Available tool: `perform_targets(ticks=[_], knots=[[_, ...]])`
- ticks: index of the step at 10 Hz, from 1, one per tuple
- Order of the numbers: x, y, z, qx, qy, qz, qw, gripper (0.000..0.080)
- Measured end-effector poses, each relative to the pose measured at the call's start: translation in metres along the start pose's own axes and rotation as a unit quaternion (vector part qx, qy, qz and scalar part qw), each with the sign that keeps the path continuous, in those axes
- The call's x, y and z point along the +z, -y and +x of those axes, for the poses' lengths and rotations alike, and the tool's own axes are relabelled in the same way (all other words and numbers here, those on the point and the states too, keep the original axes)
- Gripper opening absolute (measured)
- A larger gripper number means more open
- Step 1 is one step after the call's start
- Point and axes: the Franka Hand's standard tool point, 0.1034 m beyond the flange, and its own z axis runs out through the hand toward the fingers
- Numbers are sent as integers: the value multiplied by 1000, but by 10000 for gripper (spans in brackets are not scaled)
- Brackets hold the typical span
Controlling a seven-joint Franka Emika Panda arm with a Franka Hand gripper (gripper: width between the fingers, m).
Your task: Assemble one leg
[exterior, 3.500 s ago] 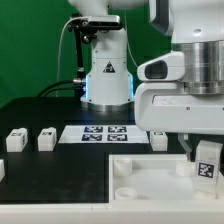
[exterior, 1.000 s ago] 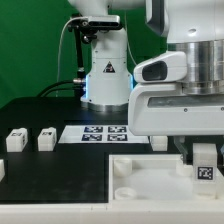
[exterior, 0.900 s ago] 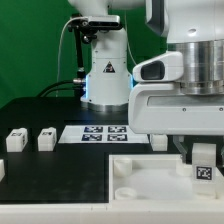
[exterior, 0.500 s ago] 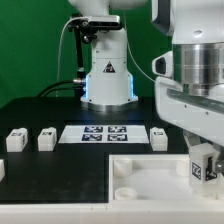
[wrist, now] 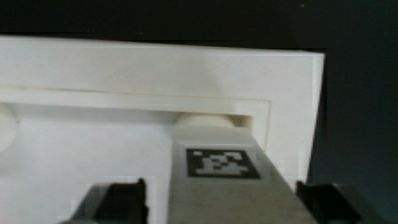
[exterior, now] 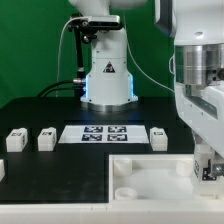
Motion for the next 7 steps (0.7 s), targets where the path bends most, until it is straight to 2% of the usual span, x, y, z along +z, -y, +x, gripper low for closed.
perform_targets(ticks=[1,2,5,6,7], knots=[[-2,2,2,-70,0,2,998,533],[-3,4,4,-150,0,4,989,624],[-2,3,4,-250,-2,2,968,648],[-2,3,4,-315,-2,2,949,649],[-3,3,6,-434,-12,-7,901,649]])
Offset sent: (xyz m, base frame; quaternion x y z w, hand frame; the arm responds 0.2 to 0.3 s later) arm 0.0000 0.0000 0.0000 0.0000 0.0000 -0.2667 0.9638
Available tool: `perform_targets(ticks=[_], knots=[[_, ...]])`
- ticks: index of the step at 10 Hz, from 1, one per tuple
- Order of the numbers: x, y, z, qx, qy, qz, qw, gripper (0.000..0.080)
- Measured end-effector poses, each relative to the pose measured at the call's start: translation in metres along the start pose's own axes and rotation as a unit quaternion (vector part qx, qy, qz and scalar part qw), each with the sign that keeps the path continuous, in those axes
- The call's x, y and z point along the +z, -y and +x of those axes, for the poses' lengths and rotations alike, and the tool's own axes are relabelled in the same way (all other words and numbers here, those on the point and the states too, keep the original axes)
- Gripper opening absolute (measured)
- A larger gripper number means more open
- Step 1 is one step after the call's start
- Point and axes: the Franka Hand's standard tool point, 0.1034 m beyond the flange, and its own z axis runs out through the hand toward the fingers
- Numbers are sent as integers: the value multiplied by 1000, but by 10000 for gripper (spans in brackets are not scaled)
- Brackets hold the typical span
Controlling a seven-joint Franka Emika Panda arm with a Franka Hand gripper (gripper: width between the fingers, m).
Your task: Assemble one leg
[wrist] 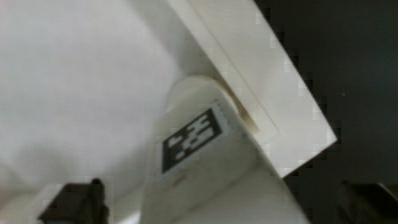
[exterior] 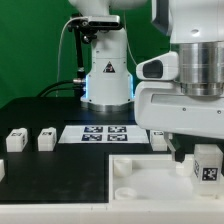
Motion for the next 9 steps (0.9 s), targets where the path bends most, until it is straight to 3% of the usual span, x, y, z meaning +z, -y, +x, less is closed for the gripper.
perform_targets(ticks=[2,4,5,6,7,8,9], knots=[[-1,-1,2,-136,-2,-3,991,649],[-1,-1,2,-127,-2,-2,992,649],[-1,-2,2,-127,-2,-2,992,519],[0,-1,2,-98,-1,0,995,519],[0,0,1,-45,-1,1,999,381],[0,0,1,-13,-1,1,1000,290],[0,-1,1,50,0,1,999,290]])
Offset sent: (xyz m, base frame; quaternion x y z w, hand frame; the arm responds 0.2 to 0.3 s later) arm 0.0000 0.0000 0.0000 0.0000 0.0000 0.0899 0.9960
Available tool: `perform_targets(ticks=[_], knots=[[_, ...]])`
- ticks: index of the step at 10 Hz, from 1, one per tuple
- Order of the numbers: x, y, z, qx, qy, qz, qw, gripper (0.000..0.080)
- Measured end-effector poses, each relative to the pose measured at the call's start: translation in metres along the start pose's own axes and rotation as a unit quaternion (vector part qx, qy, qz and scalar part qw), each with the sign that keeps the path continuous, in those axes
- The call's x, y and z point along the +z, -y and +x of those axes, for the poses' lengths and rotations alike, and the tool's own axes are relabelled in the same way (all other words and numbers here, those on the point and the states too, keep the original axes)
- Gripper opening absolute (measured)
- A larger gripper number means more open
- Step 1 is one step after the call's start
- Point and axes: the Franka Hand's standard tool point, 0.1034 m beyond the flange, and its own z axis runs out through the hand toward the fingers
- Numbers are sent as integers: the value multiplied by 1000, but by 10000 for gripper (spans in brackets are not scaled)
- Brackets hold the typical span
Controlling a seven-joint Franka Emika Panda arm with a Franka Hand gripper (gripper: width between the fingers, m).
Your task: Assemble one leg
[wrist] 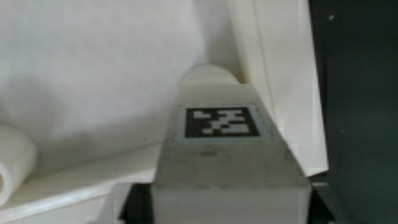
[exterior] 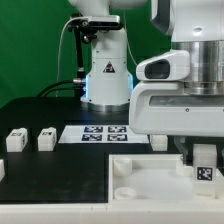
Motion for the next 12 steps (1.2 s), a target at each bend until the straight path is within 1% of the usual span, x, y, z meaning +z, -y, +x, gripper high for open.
perform_targets(ticks=[1,2,3,4,5,6,7,8,9,10,11,12], knots=[[0,-1,0,86,5,-1,996,291],[0,-2,1,191,17,-10,981,291],[1,-3,2,273,28,-20,961,291],[1,-5,3,377,40,-24,925,291],[1,-6,2,480,40,-28,876,291],[1,-5,0,551,34,-35,833,291],[1,-4,-1,575,29,-39,816,291],[1,-5,-1,574,29,-39,817,291],[1,-4,-1,571,29,-38,819,386],[1,-4,-1,544,30,-37,838,386],[2,-2,-1,480,22,-34,876,558],[2,1,-2,369,14,-35,929,630]])
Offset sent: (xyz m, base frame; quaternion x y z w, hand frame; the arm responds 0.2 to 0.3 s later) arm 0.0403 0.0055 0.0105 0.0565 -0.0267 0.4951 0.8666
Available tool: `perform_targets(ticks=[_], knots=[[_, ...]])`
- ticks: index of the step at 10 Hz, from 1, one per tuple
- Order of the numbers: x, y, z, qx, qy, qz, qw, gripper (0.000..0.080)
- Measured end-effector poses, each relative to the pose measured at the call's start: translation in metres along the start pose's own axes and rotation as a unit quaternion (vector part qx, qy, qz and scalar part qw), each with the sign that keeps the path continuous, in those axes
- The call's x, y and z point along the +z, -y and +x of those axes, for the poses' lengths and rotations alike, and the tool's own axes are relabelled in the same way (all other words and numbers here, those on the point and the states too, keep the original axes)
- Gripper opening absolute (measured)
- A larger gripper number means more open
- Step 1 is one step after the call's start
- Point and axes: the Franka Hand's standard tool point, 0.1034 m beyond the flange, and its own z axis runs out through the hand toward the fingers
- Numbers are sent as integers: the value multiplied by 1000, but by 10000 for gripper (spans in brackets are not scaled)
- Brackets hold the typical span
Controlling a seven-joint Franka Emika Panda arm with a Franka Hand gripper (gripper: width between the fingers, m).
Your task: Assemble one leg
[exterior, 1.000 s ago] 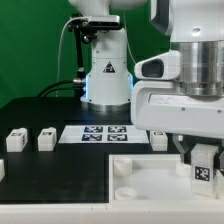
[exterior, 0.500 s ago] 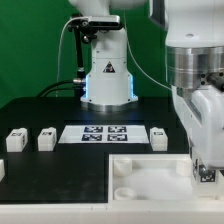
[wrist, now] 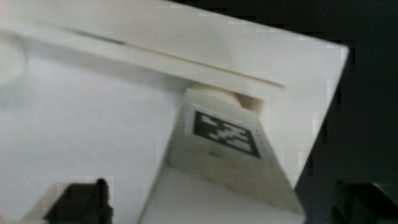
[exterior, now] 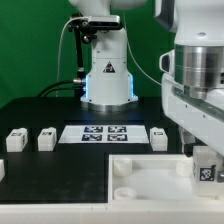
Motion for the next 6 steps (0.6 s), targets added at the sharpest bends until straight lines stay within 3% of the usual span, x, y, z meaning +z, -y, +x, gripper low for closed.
perform_targets(ticks=[1,5,6], knots=[[-1,0,-4,-122,-11,-9,992,644],[-1,0,0,-331,-13,-12,944,649],[-2,2,2,-432,-18,-8,901,649]])
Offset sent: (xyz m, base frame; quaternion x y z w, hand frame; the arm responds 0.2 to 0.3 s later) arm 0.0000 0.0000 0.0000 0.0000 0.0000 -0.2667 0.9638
